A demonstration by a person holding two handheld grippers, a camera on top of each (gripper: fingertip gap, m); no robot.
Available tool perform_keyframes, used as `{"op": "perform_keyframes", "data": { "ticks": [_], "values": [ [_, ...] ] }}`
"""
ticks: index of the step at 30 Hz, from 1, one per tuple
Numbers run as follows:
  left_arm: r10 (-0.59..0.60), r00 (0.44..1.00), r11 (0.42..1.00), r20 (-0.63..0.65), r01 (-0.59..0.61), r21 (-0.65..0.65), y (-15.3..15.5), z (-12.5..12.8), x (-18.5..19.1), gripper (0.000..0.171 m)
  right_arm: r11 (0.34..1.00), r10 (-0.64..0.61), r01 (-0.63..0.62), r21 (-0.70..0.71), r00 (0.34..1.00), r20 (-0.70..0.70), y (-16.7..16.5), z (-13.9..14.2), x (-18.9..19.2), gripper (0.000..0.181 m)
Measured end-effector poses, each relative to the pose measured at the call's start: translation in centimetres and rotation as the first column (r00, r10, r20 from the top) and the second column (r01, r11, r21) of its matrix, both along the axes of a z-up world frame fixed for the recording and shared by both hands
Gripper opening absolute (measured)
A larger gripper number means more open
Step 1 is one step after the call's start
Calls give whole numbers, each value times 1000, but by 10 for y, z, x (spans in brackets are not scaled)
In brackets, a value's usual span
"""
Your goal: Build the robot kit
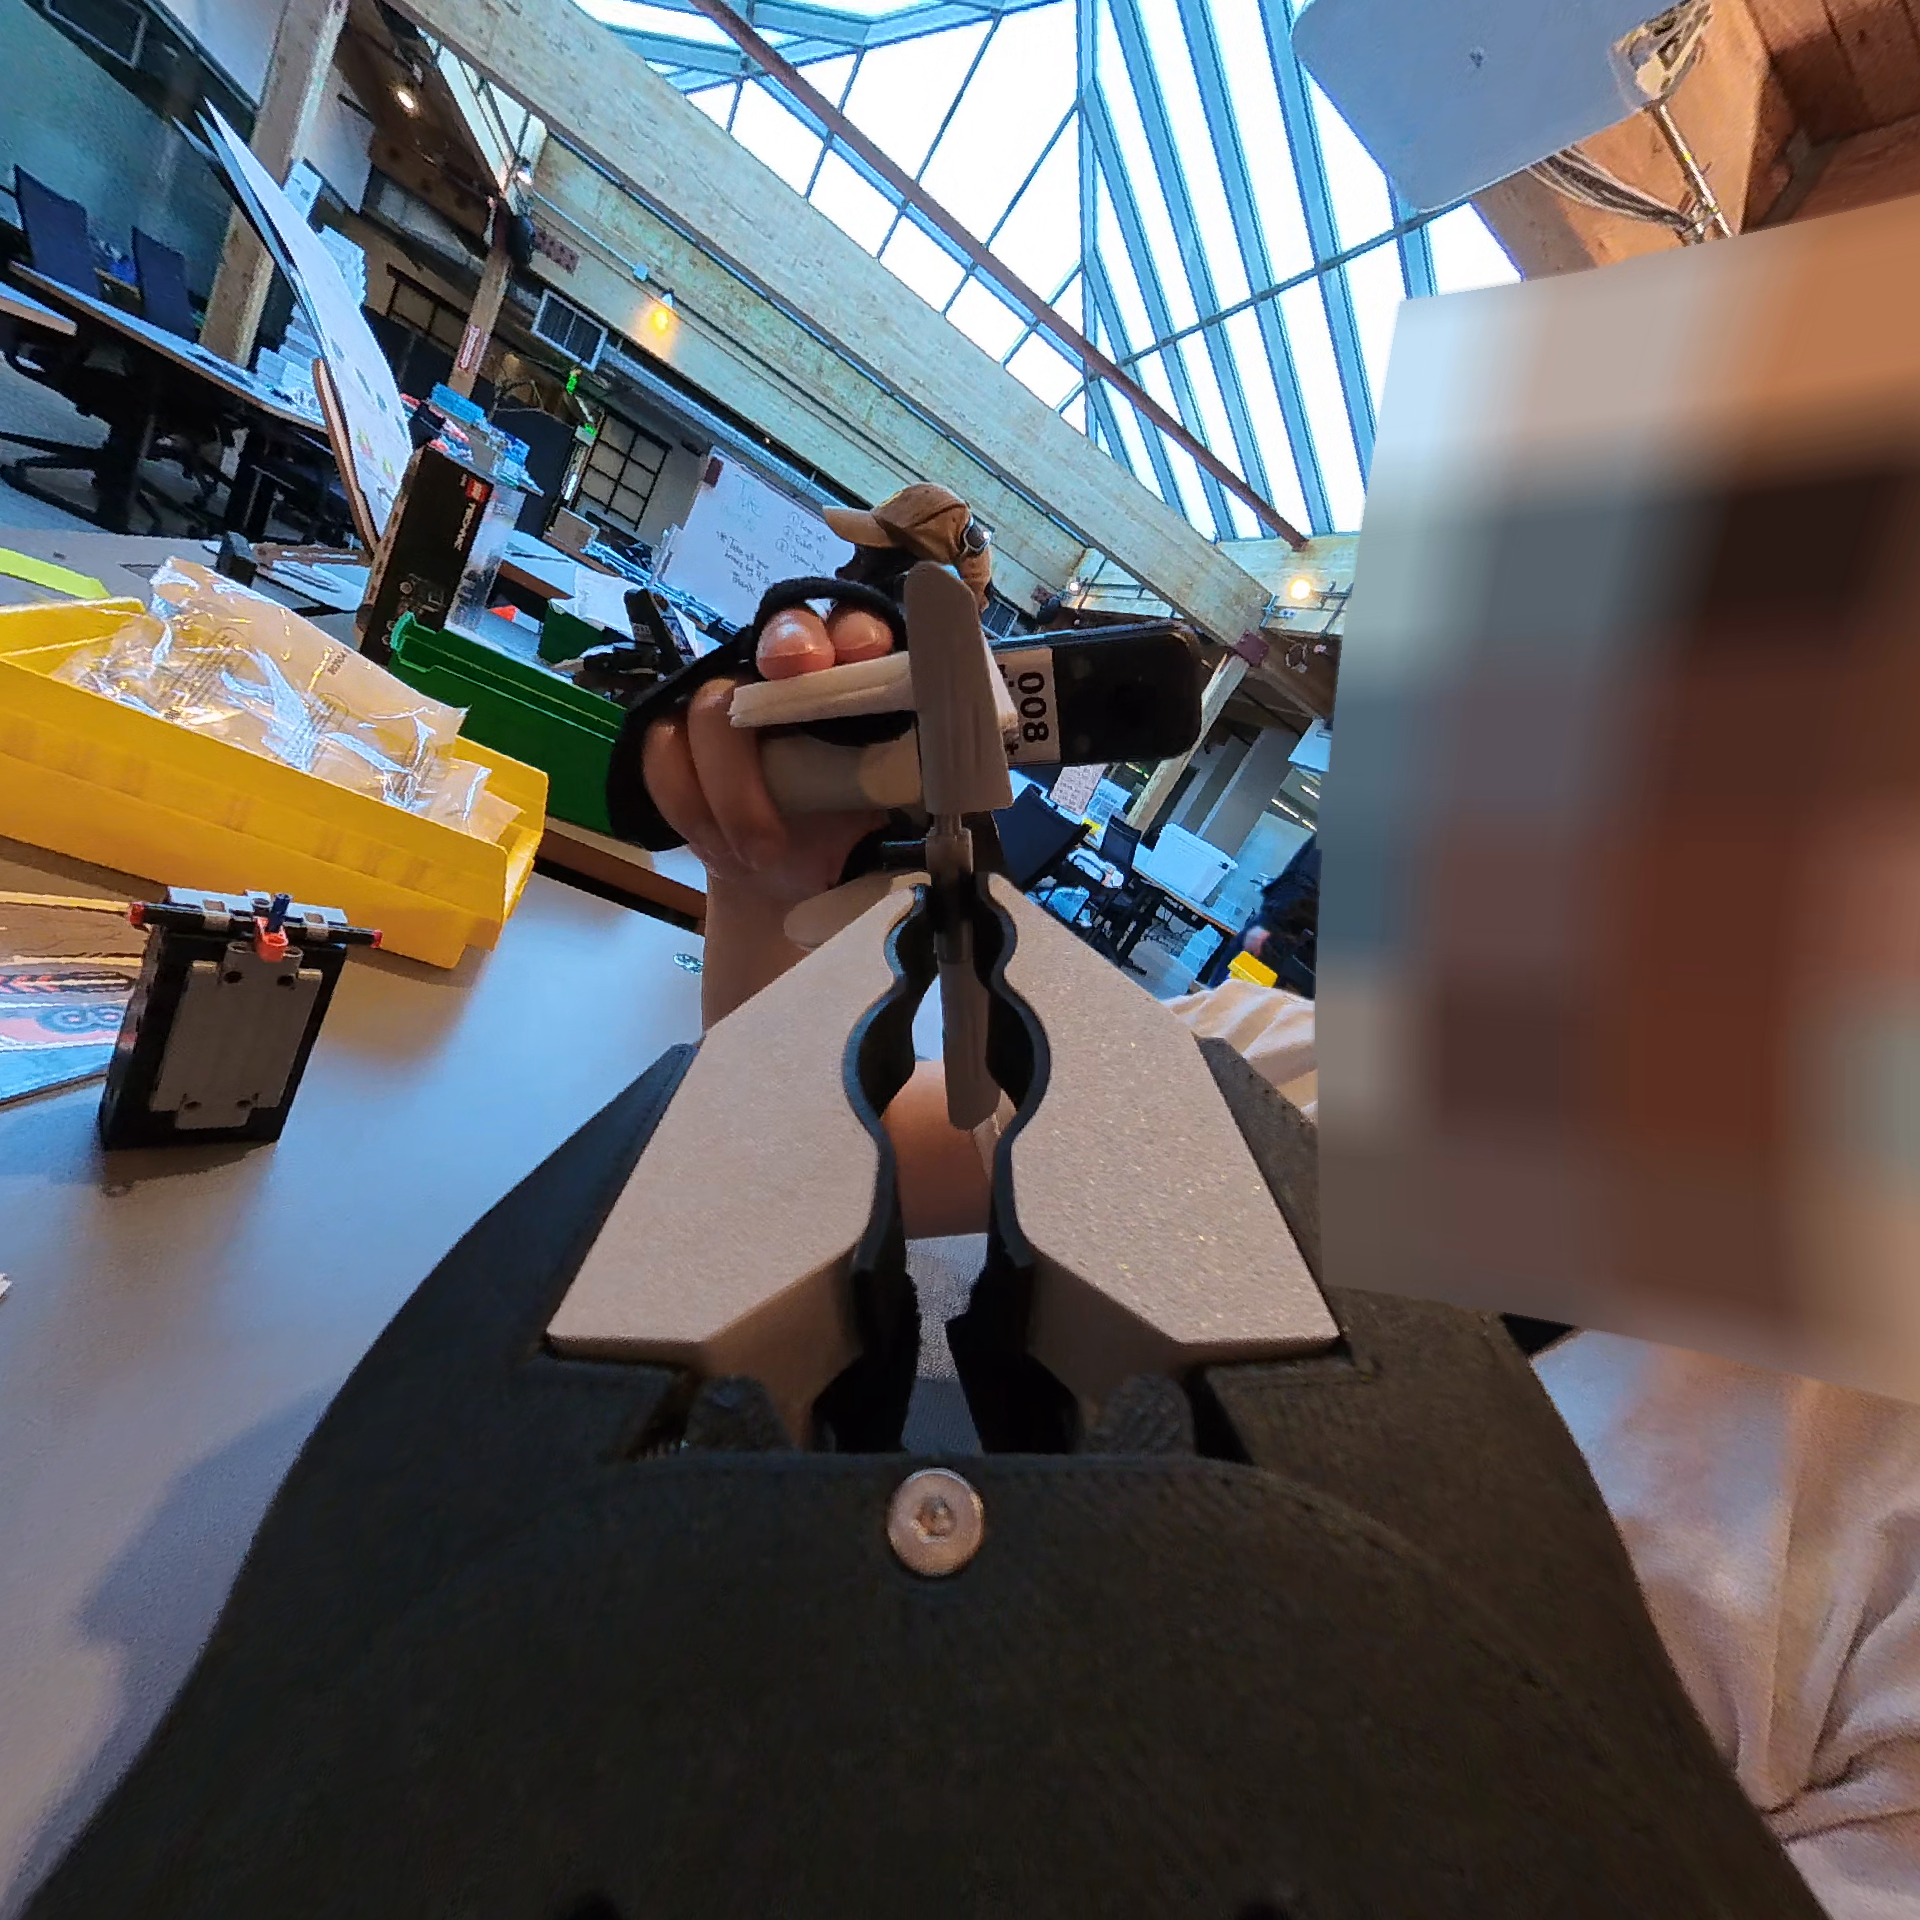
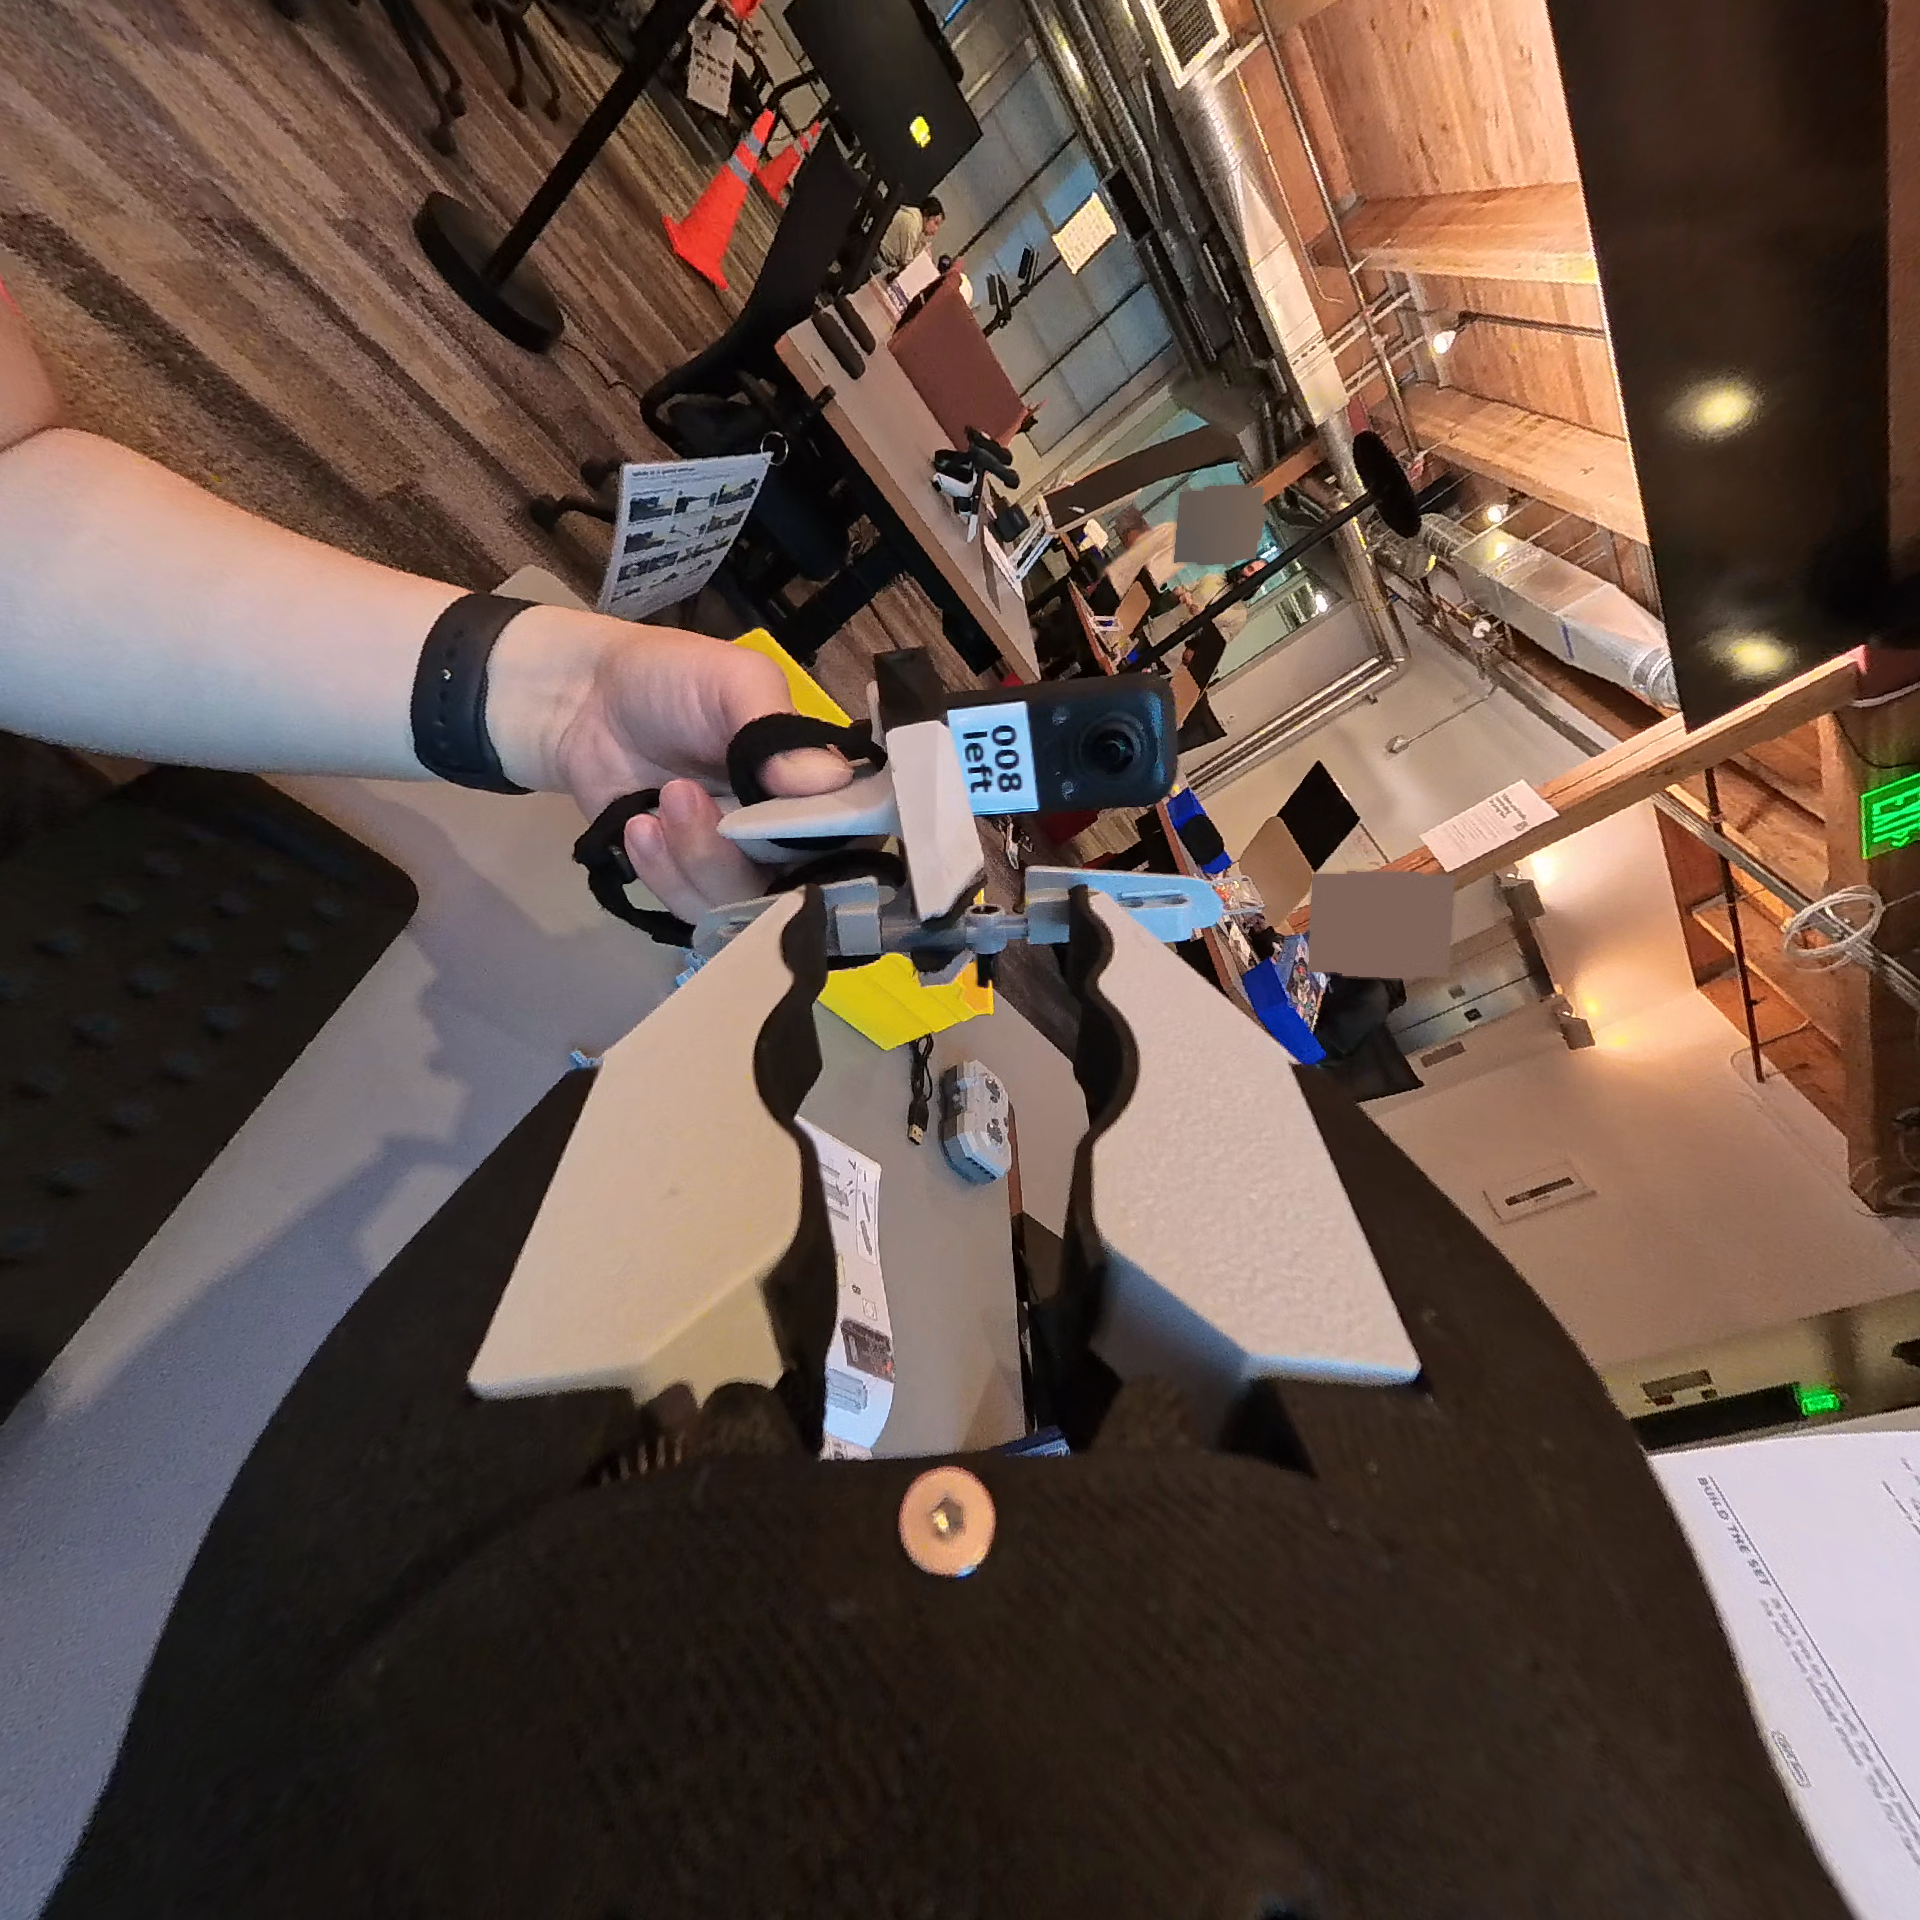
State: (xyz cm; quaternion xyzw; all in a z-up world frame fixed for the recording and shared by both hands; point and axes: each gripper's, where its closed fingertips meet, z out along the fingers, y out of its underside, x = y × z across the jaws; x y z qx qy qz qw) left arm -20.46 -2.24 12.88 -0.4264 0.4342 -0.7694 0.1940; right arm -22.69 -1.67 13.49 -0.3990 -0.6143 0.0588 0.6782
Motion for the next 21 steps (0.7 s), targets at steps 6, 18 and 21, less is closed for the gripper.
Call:
{"op": "perform_keyframes", "data": {
  "ticks": [6,18,21],
  "values": [
    [15,1000,1000,11,-15,9,-3,4,-3,4,999,-20,20,49,1000,-1,-2,4,-2,44],
    [17,1000,999,7,-17,49,-9,2,-6,5,997,-29,26,72,999,31,-9,2,-4,43],
    [17,1000,999,5,-17,47,-10,3,-4,4,998,-16,15,58,1000,25,-9,2,-2,43]
  ]
}}
